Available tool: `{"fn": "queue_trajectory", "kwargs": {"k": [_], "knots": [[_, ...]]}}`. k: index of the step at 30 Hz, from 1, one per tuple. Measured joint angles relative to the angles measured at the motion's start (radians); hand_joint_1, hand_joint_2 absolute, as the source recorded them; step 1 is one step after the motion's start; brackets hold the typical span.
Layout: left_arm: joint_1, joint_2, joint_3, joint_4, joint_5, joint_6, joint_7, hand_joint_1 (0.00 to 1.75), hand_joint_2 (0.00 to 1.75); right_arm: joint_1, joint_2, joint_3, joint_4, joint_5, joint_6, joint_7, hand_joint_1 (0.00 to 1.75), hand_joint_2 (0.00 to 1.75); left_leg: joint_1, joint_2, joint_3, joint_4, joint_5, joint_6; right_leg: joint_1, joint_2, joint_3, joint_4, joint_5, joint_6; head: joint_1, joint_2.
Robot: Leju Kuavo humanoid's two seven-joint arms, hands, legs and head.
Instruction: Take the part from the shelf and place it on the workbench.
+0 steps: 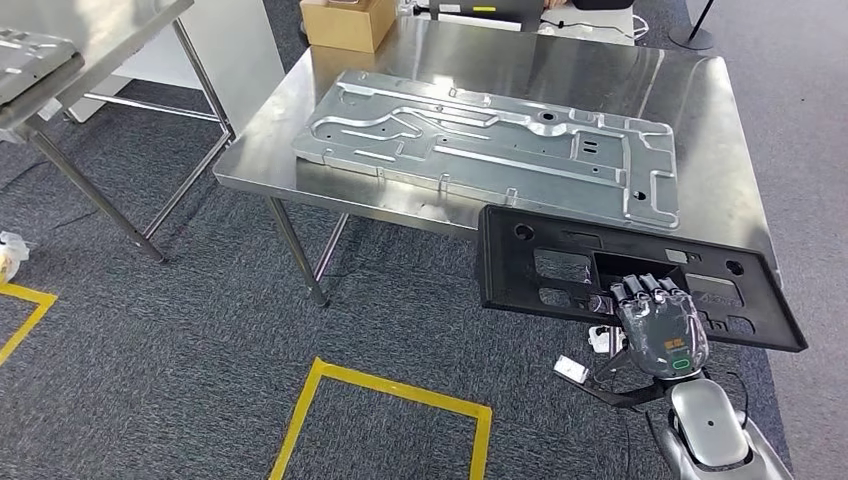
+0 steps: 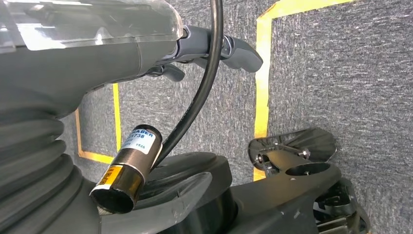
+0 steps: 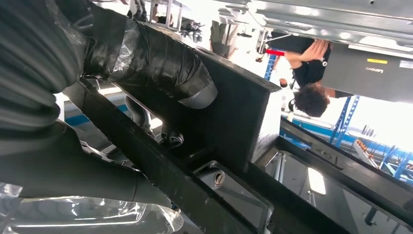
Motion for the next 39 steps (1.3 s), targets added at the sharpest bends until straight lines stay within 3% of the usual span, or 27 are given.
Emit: {"fn": "queue_trajectory", "kwargs": {"k": [2,4,6,7,8,9,11,12,13,16,18,20,21,23,24,25,27,29,32,33,35,37,39], "knots": [[0.001,-0.001,0.0,0.0,-0.004,0.002,-0.001,0.0,1.75,-0.001,0.001,0.0,-0.002,0.0,0.0,-0.008,1.75,1.75,0.006,-0.001,0.018,-0.024,0.009,0.003,0.0,0.002,-0.004,0.015,0.003,0.007,0.0,0.0],[0.001,-0.002,0.0,0.0,-0.007,0.004,-0.002,0.0,1.75,-0.004,0.002,0.001,-0.003,0.0,0.0,-0.016,1.75,1.75,0.012,-0.003,0.033,-0.034,0.017,0.001,-0.002,0.007,-0.035,0.072,-0.04,0.013,0.001,0.0],[0.002,-0.002,0.0,0.0,-0.01,0.005,-0.001,0.0,1.75,-0.006,0.002,0.007,-0.002,0.0,0.001,-0.026,1.75,1.75,0.012,-0.003,0.036,-0.034,0.016,-0.001,-0.006,0.012,-0.096,0.186,-0.096,0.023,0.001,0.0],[0.002,-0.002,0.0,0.0,-0.012,0.006,-0.001,0.0,1.75,-0.006,0.003,0.013,0.0,0.0,0.002,-0.029,1.75,1.75,0.013,-0.004,0.038,-0.033,0.014,-0.004,-0.009,0.013,-0.122,0.228,-0.106,0.029,0.0,0.0],[0.003,-0.002,0.001,0.0,-0.014,0.007,-0.001,0.0,1.75,-0.007,0.004,0.019,0.002,0.0,0.002,-0.031,1.75,1.75,0.015,-0.005,0.042,-0.032,0.01,-0.009,-0.013,0.013,-0.134,0.239,-0.099,0.034,0.0,0.0],[0.003,-0.002,0.001,0.0,-0.016,0.008,-0.002,0.0,1.75,-0.008,0.004,0.026,0.004,0.0,0.003,-0.031,1.75,1.75,0.019,-0.005,0.047,-0.03,0.004,-0.015,-0.017,0.012,-0.126,0.211,-0.071,0.039,0.0,0.0],[0.004,-0.002,0.001,0.0,-0.02,0.009,-0.003,0.0,1.75,-0.013,0.007,0.039,0.01,0.0,0.004,-0.029,1.75,1.75,0.028,-0.006,0.062,-0.025,-0.013,-0.033,-0.024,0.006,-0.07,0.085,0.001,0.05,0.001,0.0],[0.003,-0.001,0.001,0.0,-0.022,0.01,-0.004,0.0,1.75,-0.016,0.009,0.045,0.013,0.0,0.004,-0.028,1.75,1.75,0.031,-0.005,0.068,-0.021,-0.022,-0.042,-0.022,0.002,-0.047,0.033,0.011,0.048,0.002,0.0],[0.001,-0.001,0.001,0.0,-0.024,0.01,-0.005,0.0,1.75,-0.019,0.011,0.05,0.015,0.0,0.005,-0.027,1.75,1.75,0.032,-0.004,0.072,-0.02,-0.029,-0.052,-0.018,-0.004,-0.033,0.004,0.01,0.039,0.002,0.0],[0.002,0.0,0.001,0.0,-0.027,0.011,-0.006,0.0,1.75,-0.018,0.016,0.061,0.02,0.0,0.007,-0.027,1.75,1.75,0.032,0.0,0.085,-0.006,-0.033,-0.078,-0.007,0.001,-0.017,0.001,-0.013,-0.007,0.001,0.0],[0.002,-0.001,0.001,0.0,-0.029,0.012,-0.005,0.0,1.75,-0.019,0.017,0.067,0.022,0.0,0.007,-0.026,1.75,1.75,0.038,-0.014,0.056,0.065,-0.021,-0.085,-0.006,0.009,0.009,-0.006,-0.022,-0.027,0.001,0.0],[0.001,-0.001,0.001,0.0,-0.029,0.013,-0.006,0.0,1.75,-0.022,0.019,0.071,0.023,0.0,0.006,-0.023,1.75,1.75,0.038,-0.036,-0.028,0.19,-0.039,-0.081,-0.001,0.013,0.038,-0.018,-0.034,-0.042,0.001,0.0],[0.001,-0.001,0.001,0.0,-0.03,0.014,-0.006,0.0,1.75,-0.023,0.021,0.075,0.023,0.0,0.006,-0.021,1.75,1.75,0.035,-0.042,-0.076,0.247,-0.066,-0.078,0.002,0.016,0.05,-0.024,-0.04,-0.047,0.0,0.0],[-0.001,-0.001,0.001,0.0,-0.031,0.015,-0.004,0.0,1.75,-0.022,0.023,0.087,0.025,0.001,0.007,-0.011,1.75,1.75,0.03,-0.046,-0.142,0.293,-0.113,-0.072,0.006,0.025,0.074,-0.029,-0.057,-0.05,0.0,0.0],[-0.002,-0.001,0.001,0.0,-0.033,0.016,-0.003,0.0,1.75,-0.022,0.024,0.095,0.027,0.001,0.007,-0.001,1.75,1.75,0.028,-0.046,-0.151,0.274,-0.114,-0.069,0.007,0.031,0.087,-0.03,-0.067,-0.049,0.0,0.0],[-0.002,-0.001,0.001,0.0,-0.035,0.016,-0.001,0.0,1.75,-0.022,0.024,0.103,0.029,0.002,0.007,0.01,1.75,1.75,0.026,-0.046,-0.146,0.227,-0.089,-0.064,0.008,0.037,0.102,-0.031,-0.077,-0.047,0.0,0.0],[0.001,0.0,0.001,0.0,-0.037,0.017,0.001,0.0,1.75,-0.022,0.023,0.117,0.032,0.002,0.007,0.027,1.75,1.75,0.024,-0.048,-0.121,0.104,0.013,-0.057,0.009,0.05,0.127,-0.033,-0.1,-0.039,0.0,0.0],[0.0,-0.001,0.001,0.001,-0.038,0.017,0.002,0.0,1.75,-0.024,0.02,0.127,0.034,0.002,0.007,0.032,1.75,1.75,0.018,-0.049,-0.106,0.037,0.076,-0.05,0.012,0.059,0.144,-0.037,-0.121,-0.023,0.0,0.0],[-0.003,-0.002,0.001,0.001,-0.038,0.017,0.004,0.0,1.75,-0.026,0.014,0.136,0.034,0.002,0.006,0.033,1.75,1.75,0.015,-0.052,-0.08,0.026,0.068,-0.031,0.01,0.057,0.154,-0.011,-0.112,-0.002,0.001,0.0],[0.0,-0.002,0.001,0.0,-0.038,0.017,0.005,0.0,1.75,-0.027,0.012,0.139,0.034,0.002,0.006,0.033,1.75,1.75,0.015,-0.053,-0.065,0.023,0.063,-0.023,0.008,0.049,0.136,0.031,-0.099,0.002,0.002,0.0],[0.008,0.0,0.001,0.0,-0.039,0.018,0.006,0.0,1.75,-0.029,0.009,0.144,0.035,0.002,0.006,0.037,1.75,1.75,0.012,-0.053,-0.037,0.02,0.046,-0.01,0.005,0.032,0.054,0.154,-0.099,0.006,0.003,0.0],[0.013,-0.001,0.002,0.001,-0.039,0.019,0.006,0.0,1.75,-0.03,0.006,0.154,0.037,0.002,0.007,0.044,1.75,1.75,0.009,-0.055,-0.011,0.018,0.024,-0.005,0.006,0.027,-0.045,0.25,-0.157,0.009,0.003,0.0],[0.016,-0.001,0.002,0.001,-0.039,0.018,0.005,0.0,1.75,-0.032,0.003,0.171,0.041,0.002,0.01,0.053,1.75,1.75,0.006,-0.058,0.024,0.016,-0.005,-0.004,0.008,0.026,-0.102,0.251,-0.229,0.008,0.003,0.0]]}}
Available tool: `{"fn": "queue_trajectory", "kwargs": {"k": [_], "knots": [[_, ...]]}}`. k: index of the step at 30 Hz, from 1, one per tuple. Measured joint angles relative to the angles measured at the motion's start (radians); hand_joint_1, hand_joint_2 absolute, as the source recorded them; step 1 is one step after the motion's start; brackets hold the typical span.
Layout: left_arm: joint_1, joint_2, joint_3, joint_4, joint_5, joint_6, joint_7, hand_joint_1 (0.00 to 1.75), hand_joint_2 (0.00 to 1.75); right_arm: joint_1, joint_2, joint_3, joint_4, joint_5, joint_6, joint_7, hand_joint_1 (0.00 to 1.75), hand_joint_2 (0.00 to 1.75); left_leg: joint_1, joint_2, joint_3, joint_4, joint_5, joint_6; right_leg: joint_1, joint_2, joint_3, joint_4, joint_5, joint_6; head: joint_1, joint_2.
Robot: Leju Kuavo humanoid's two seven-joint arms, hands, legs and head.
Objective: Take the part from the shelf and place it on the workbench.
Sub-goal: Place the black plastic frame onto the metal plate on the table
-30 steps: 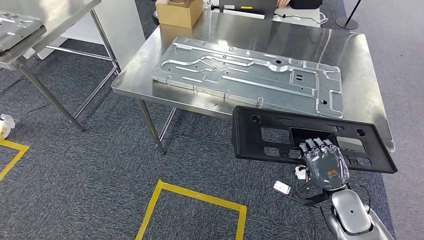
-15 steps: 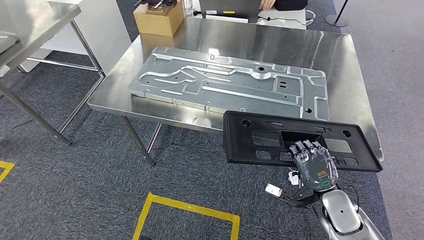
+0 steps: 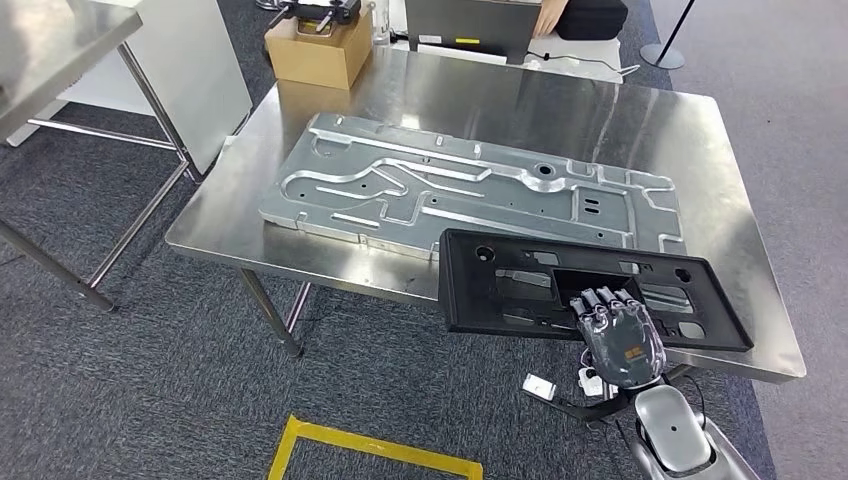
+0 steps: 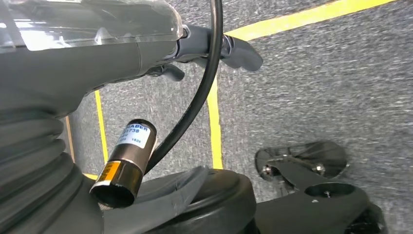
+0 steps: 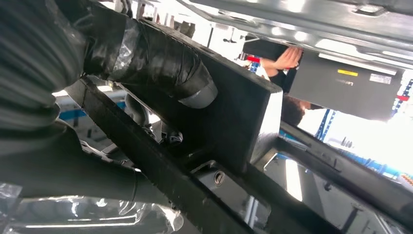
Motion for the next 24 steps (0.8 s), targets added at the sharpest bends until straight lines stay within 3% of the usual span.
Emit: {"fn": "queue_trajectory", "kwargs": {"k": [1,2,4,5,6,8,9,10,11,12,13,15,16,17,20,21,24], "knots": [[0.002,0.0,0.0,0.0,0.0,0.0,0.0,0.0,1.75,-0.003,-0.001,0.01,0.002,0.0,0.004,0.005,1.75,1.75,-0.001,-0.001,0.022,-0.001,-0.017,-0.001,0.003,-0.001,-0.012,-0.034,-0.005,-0.004,0.0,0.0],[0.003,0.0,0.0,0.0,0.0,0.0,0.0,0.0,1.75,-0.007,-0.003,0.021,0.005,0.0,0.008,0.013,1.75,1.75,-0.003,-0.001,0.042,-0.002,-0.035,-0.001,0.007,-0.002,-0.017,-0.086,0.035,-0.012,0.0,0.0],[0.005,-0.003,0.0,0.003,-0.001,-0.002,0.0,0.0,1.75,-0.02,-0.012,0.049,0.013,0.0,0.019,0.04,1.75,1.75,-0.006,-0.002,0.081,-0.003,-0.069,-0.005,0.018,-0.004,-0.013,-0.185,0.195,-0.031,-0.001,0.0],[0.004,-0.004,0.0,0.004,-0.002,-0.002,0.0,0.0,1.75,-0.031,-0.019,0.066,0.017,0.0,0.025,0.06,1.75,1.75,-0.007,-0.003,0.097,-0.008,-0.085,-0.009,0.024,-0.006,-0.005,-0.214,0.258,-0.039,-0.002,0.0],[0.002,-0.005,0.001,0.005,-0.003,-0.004,0.0,0.0,1.75,-0.048,-0.028,0.089,0.02,0.0,0.031,0.086,1.75,1.75,-0.008,-0.003,0.114,-0.008,-0.091,-0.014,0.027,-0.005,0.005,-0.225,0.287,-0.045,-0.003,0.0],[-0.005,-0.003,0.003,0.004,-0.009,-0.008,0.001,0.0,1.75,-0.103,-0.044,0.151,0.028,0.0,0.045,0.136,1.75,1.75,-0.01,0.0,0.117,0.026,-0.071,-0.026,0.024,0.0,0.036,-0.238,0.273,-0.055,-0.002,0.0],[-0.007,-0.002,0.004,0.004,-0.013,-0.011,0.001,0.0,1.75,-0.135,-0.05,0.189,0.034,0.001,0.052,0.156,1.75,1.75,-0.011,0.002,0.095,0.079,-0.044,-0.031,0.021,0.004,0.053,-0.247,0.266,-0.061,-0.003,0.0],[-0.01,-0.002,0.005,0.004,-0.017,-0.013,0.001,0.0,1.75,-0.166,-0.054,0.229,0.042,0.001,0.059,0.167,1.75,1.75,-0.011,0.002,0.054,0.145,-0.022,-0.035,0.017,0.007,0.071,-0.255,0.257,-0.067,-0.004,0.0],[-0.011,-0.001,0.007,0.004,-0.019,-0.015,0.0,0.0,1.75,-0.193,-0.056,0.27,0.051,0.001,0.065,0.173,1.75,1.75,-0.009,0.001,0.004,0.213,-0.019,-0.039,0.013,0.009,0.088,-0.261,0.246,-0.071,-0.004,0.0],[-0.012,0.0,0.008,0.004,-0.021,-0.016,-0.001,0.0,1.75,-0.213,-0.057,0.306,0.061,0.001,0.069,0.174,1.75,1.75,-0.007,0.001,-0.044,0.263,-0.036,-0.042,0.012,0.01,0.104,-0.264,0.234,-0.073,-0.006,0.0],[-0.013,0.001,0.009,0.004,-0.022,-0.018,-0.002,0.0,1.75,-0.228,-0.057,0.34,0.071,0.001,0.072,0.171,1.75,1.75,-0.005,0.0,-0.087,0.292,-0.078,-0.046,0.01,0.01,0.12,-0.265,0.219,-0.073,-0.006,0.0],[-0.013,0.003,0.012,0.004,-0.022,-0.019,-0.004,0.0,1.75,-0.245,-0.056,0.388,0.088,0.001,0.073,0.158,1.75,1.75,-0.003,0.001,-0.144,0.285,-0.168,-0.054,0.008,0.012,0.156,-0.266,0.187,-0.069,-0.006,0.0],[-0.011,0.005,0.014,0.004,-0.022,-0.019,-0.005,0.0,1.75,-0.25,-0.055,0.403,0.095,0.001,0.074,0.151,1.75,1.75,-0.002,0.001,-0.161,0.255,-0.187,-0.056,0.007,0.012,0.178,-0.266,0.169,-0.066,-0.006,0.0],[-0.007,0.007,0.015,0.004,-0.023,-0.019,-0.004,0.0,1.75,-0.253,-0.054,0.413,0.102,0.001,0.075,0.145,1.75,1.75,-0.002,0.001,-0.17,0.209,-0.164,-0.056,0.006,0.012,0.201,-0.266,0.15,-0.062,-0.006,0.0],[0.012,0.01,0.016,0.007,-0.026,-0.021,-0.004,0.0,1.75,-0.255,-0.05,0.431,0.121,0.001,0.077,0.138,1.75,1.75,-0.004,-0.001,-0.176,0.063,0.071,-0.043,0.009,0.018,0.268,-0.264,0.093,-0.046,-0.006,0.0],[0.015,0.011,0.017,0.008,-0.028,-0.024,-0.006,0.0,1.75,-0.256,-0.049,0.435,0.125,0.001,0.078,0.136,1.75,1.75,-0.006,-0.002,-0.172,0.049,0.117,-0.037,0.011,0.021,0.285,-0.266,0.075,-0.039,-0.006,0.0],[0.002,0.01,0.017,0.008,-0.043,-0.032,-0.021,0.0,1.75,-0.264,-0.047,0.437,0.127,0.001,0.08,0.121,1.75,1.75,-0.006,-0.003,-0.151,0.052,0.107,-0.018,0.009,0.02,0.316,-0.272,0.038,-0.02,-0.007,0.0]]}}
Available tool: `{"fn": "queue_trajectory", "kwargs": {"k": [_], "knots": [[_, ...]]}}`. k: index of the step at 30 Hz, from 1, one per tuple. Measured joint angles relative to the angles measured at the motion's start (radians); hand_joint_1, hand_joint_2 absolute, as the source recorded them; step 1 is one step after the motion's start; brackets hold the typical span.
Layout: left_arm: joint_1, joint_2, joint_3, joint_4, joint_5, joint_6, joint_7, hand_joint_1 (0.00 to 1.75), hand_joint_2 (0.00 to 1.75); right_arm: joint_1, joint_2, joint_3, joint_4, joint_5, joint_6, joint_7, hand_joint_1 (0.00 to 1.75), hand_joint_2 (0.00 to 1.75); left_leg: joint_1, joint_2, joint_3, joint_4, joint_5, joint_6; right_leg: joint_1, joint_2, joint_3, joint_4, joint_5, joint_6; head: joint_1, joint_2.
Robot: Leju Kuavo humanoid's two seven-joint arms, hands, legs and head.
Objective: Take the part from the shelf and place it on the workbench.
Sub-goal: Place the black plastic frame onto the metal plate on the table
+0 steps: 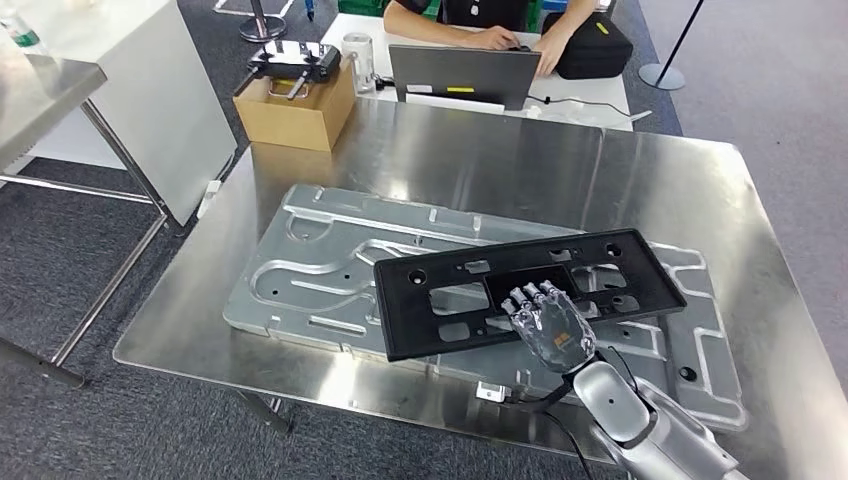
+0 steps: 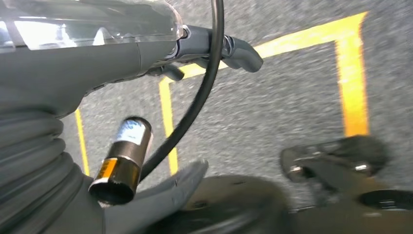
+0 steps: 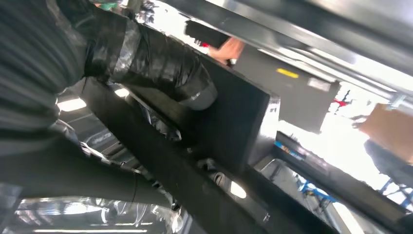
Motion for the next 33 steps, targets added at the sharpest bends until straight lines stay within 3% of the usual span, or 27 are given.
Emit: {"fn": "queue_trajectory", "kwargs": {"k": [2,4,5,6,7,9,10,11,12,15,19,26,30,31,33], "knots": [[-0.011,-0.001,-0.002,-0.001,-0.016,0.0,-0.011,0.0,1.75,-0.001,0.001,-0.001,0.0,0.0,-0.001,-0.011,1.75,1.75,0.004,0.0,0.006,-0.007,-0.007,0.011,-0.002,-0.012,-0.033,0.066,-0.036,0.01,0.001,0.0],[-0.013,-0.001,-0.003,-0.001,-0.027,0.0,-0.02,0.0,1.75,0.006,0.002,-0.001,0.002,0.0,-0.002,-0.019,1.75,1.75,0.002,0.0,0.011,-0.008,-0.018,0.018,-0.004,-0.019,-0.125,0.202,-0.085,0.017,0.001,0.0],[-0.012,-0.001,-0.004,-0.001,-0.028,0.0,-0.023,0.0,1.75,0.012,0.003,-0.001,0.003,0.0,-0.003,-0.022,1.75,1.75,0.001,0.0,0.015,-0.008,-0.025,0.019,-0.004,-0.019,-0.173,0.26,-0.092,0.018,0.001,0.0],[-0.01,0.0,-0.004,-0.001,-0.03,0.0,-0.025,0.0,1.75,0.017,0.003,-0.001,0.004,0.0,-0.004,-0.026,1.31,1.31,0.0,0.0,0.023,-0.008,-0.034,0.019,-0.004,-0.019,-0.209,0.287,-0.076,0.018,0.001,0.0],[-0.007,0.0,-0.004,-0.001,-0.031,0.0,-0.026,0.0,1.75,0.021,0.004,-0.002,0.005,-0.001,-0.006,-0.03,0.87,0.87,-0.001,0.0,0.034,-0.008,-0.043,0.019,-0.003,-0.02,-0.229,0.276,-0.037,0.014,0.001,0.0],[-0.001,0.001,-0.004,0.0,-0.037,0.0,-0.028,0.0,1.75,0.027,0.006,-0.006,0.005,-0.002,-0.01,-0.038,0.0,0.0,-0.004,0.0,0.059,-0.01,-0.06,0.018,0.003,-0.021,-0.221,0.168,0.078,-0.001,0.001,0.0],[-0.001,0.0,-0.005,0.0,-0.041,0.0,-0.029,0.0,1.75,0.03,0.007,-0.01,0.006,-0.003,-0.012,-0.041,0.0,0.0,-0.005,-0.001,0.069,-0.011,-0.067,0.016,0.008,-0.022,-0.212,0.114,0.122,-0.012,0.0,0.0],[-0.001,-0.002,-0.007,0.001,-0.046,0.001,-0.03,0.0,1.75,0.032,0.008,-0.014,0.007,-0.003,-0.014,-0.044,0.0,0.0,-0.004,-0.002,0.075,-0.014,-0.071,0.013,0.015,-0.023,-0.202,0.072,0.146,-0.022,-0.001,0.0],[-0.002,-0.002,-0.009,0.001,-0.049,0.001,-0.031,0.0,1.75,0.033,0.01,-0.019,0.007,-0.004,-0.016,-0.046,0.0,0.0,-0.003,-0.003,0.077,-0.016,-0.073,0.012,0.018,-0.024,-0.193,0.047,0.15,-0.025,-0.002,0.0],[-0.005,-0.002,-0.015,0.002,-0.052,0.002,-0.034,0.0,1.75,0.032,0.016,-0.034,0.008,-0.004,-0.019,-0.048,0.0,0.0,-0.002,-0.002,0.082,-0.021,-0.076,0.01,0.016,-0.022,-0.177,0.019,0.141,-0.008,-0.003,0.0],[-0.006,0.0,-0.019,0.002,-0.052,0.002,-0.04,0.0,0.0,0.032,0.022,-0.055,0.008,-0.004,-0.023,-0.053,0.0,0.0,-0.002,-0.001,0.093,-0.029,-0.078,0.007,0.015,-0.021,-0.17,0.018,0.136,-0.012,-0.003,0.0],[-0.006,0.0,-0.019,0.002,-0.052,-0.006,-0.035,0.0,0.0,0.035,0.032,-0.084,0.008,-0.004,-0.023,-0.07,0.0,0.0,-0.002,-0.001,0.105,-0.036,-0.08,0.002,0.016,-0.021,-0.162,0.018,0.132,-0.018,-0.003,0.0],[-0.007,-0.001,-0.019,0.002,-0.052,-0.007,-0.033,0.0,0.0,0.04,0.037,-0.091,0.008,-0.003,-0.024,-0.076,0.0,0.0,0.002,0.003,0.128,-0.076,-0.067,0.017,0.015,-0.022,-0.156,0.012,0.129,-0.008,-0.002,0.0],[-0.008,-0.001,-0.019,0.002,-0.052,-0.007,-0.033,0.0,0.0,0.041,0.038,-0.094,0.008,-0.003,-0.024,-0.077,0.0,0.0,0.006,0.005,0.14,-0.095,-0.059,0.02,0.014,-0.022,-0.168,0.04,0.115,-0.004,-0.002,0.0],[-0.009,-0.002,-0.019,0.002,-0.052,-0.009,-0.032,0.0,0.0,0.043,0.039,-0.097,0.01,-0.003,-0.024,-0.078,0.0,0.0,0.011,0.008,0.152,-0.111,-0.05,0.02,0.004,-0.022,-0.23,0.151,0.068,0.008,-0.001,0.0]]}}
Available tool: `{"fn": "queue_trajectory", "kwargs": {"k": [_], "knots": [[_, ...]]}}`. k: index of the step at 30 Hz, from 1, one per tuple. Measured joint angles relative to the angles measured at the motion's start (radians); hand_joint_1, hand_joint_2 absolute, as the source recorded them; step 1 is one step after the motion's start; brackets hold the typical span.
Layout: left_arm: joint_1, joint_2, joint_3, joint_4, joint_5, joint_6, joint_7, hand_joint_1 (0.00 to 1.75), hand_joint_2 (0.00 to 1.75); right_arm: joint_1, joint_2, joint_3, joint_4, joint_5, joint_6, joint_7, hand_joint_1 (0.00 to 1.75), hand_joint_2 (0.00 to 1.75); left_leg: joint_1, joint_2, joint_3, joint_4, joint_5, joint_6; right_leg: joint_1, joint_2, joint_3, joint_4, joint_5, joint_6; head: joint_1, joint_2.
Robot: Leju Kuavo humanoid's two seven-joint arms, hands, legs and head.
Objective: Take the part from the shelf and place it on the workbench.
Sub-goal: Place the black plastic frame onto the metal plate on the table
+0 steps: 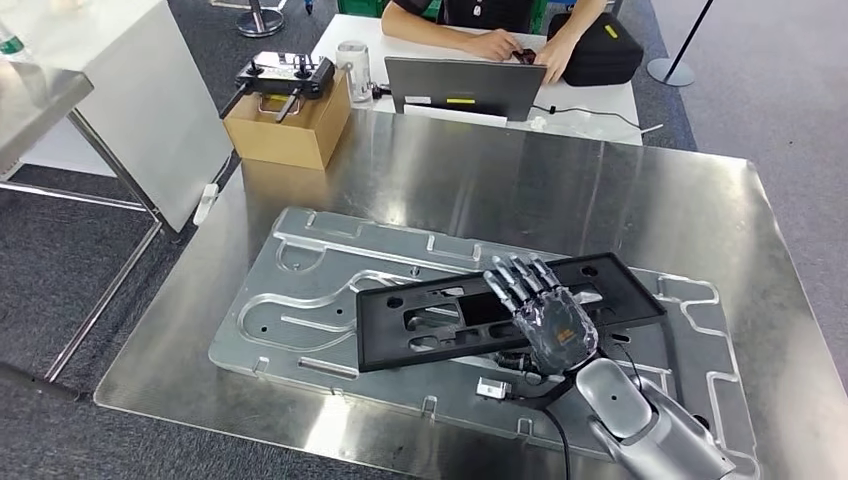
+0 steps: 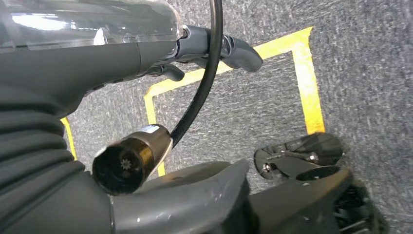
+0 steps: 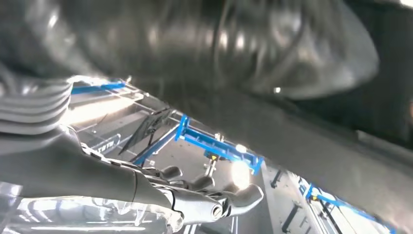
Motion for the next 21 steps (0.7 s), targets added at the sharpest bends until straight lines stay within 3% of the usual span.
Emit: {"fn": "queue_trajectory", "kwargs": {"k": [2,3,6,7,9,11,13,16,18,19,21], "knots": [[-0.001,0.0,0.0,0.0,0.0,-0.002,0.0,0.0,0.0,0.006,0.001,0.0,0.003,0.0,0.0,-0.001,0.0,0.0,0.004,0.001,0.001,0.004,-0.001,-0.006,-0.017,-0.001,-0.059,0.091,-0.019,0.017,0.0,0.0],[-0.001,0.0,0.0,0.0,0.0,-0.003,0.0,0.0,0.0,0.009,0.001,0.0,0.005,0.0,0.0,-0.002,0.0,0.0,0.009,0.001,0.0,0.01,-0.006,-0.012,-0.027,-0.002,-0.066,0.088,-0.001,0.026,0.0,0.0],[-0.002,0.001,0.0,0.0,0.0,-0.005,-0.001,0.0,0.0,0.011,0.003,-0.002,0.008,0.0,-0.001,-0.002,0.0,0.0,0.026,-0.001,-0.007,0.048,-0.032,-0.043,-0.05,-0.004,-0.011,-0.061,0.096,0.058,0.002,0.0],[-0.003,0.002,0.0,0.0,0.0,-0.005,-0.002,0.0,0.0,0.011,0.004,-0.003,0.009,0.0,-0.001,-0.002,0.0,0.0,0.027,-0.002,-0.015,0.064,-0.041,-0.055,-0.052,-0.001,0.0,-0.093,0.108,0.057,0.004,0.0],[-0.005,0.003,0.0,0.0,0.0,-0.005,-0.002,0.0,0.0,0.012,0.007,-0.006,0.01,-0.001,-0.003,-0.002,0.0,0.0,0.025,-0.005,-0.027,0.079,-0.047,-0.073,-0.047,0.007,-0.006,-0.093,0.104,0.036,0.004,0.0],[-0.005,0.002,0.0,0.0,0.0,-0.006,-0.002,0.0,0.0,0.012,0.009,-0.01,0.01,-0.001,-0.005,-0.003,0.0,0.0,0.028,-0.005,-0.031,0.08,-0.048,-0.082,-0.045,0.008,-0.015,-0.088,0.106,0.013,0.002,0.0],[-0.006,0.002,0.0,0.0,0.0,-0.006,-0.003,0.0,0.0,0.011,0.01,-0.015,0.01,-0.001,-0.006,-0.006,0.0,0.0,0.03,-0.004,-0.048,0.122,-0.085,-0.085,-0.042,0.004,-0.02,-0.089,0.111,-0.005,0.002,0.0],[-0.008,0.002,0.0,0.0,0.0,-0.007,-0.004,0.0,0.0,0.011,0.011,-0.02,0.01,-0.001,-0.006,-0.013,0.0,0.0,0.025,-0.004,-0.121,0.301,-0.189,-0.079,-0.032,-0.001,-0.035,-0.09,0.122,-0.024,0.002,0.0],[-0.007,0.002,0.0,0.0,0.0,-0.007,-0.004,0.0,0.0,0.012,0.013,-0.022,0.01,-0.001,-0.006,-0.015,0.0,0.0,0.019,-0.004,-0.137,0.359,-0.206,-0.07,-0.022,-0.002,-0.047,-0.09,0.132,-0.031,0.002,0.0],[-0.007,0.002,0.0,0.0,0.0,-0.007,-0.004,0.0,0.0,0.012,0.013,-0.024,0.01,-0.001,-0.005,-0.016,0.0,0.0,0.015,-0.004,-0.116,0.33,-0.188,-0.062,-0.018,-0.002,-0.053,-0.09,0.138,-0.031,0.002,0.0],[-0.009,0.002,0.0,0.0,0.0,-0.006,-0.004,0.0,0.0,0.013,0.014,-0.029,0.01,-0.001,-0.004,-0.018,0.0,0.0,0.005,-0.004,-0.037,0.195,-0.137,-0.042,-0.011,-0.001,-0.062,-0.09,0.151,-0.029,0.002,0.0]]}}
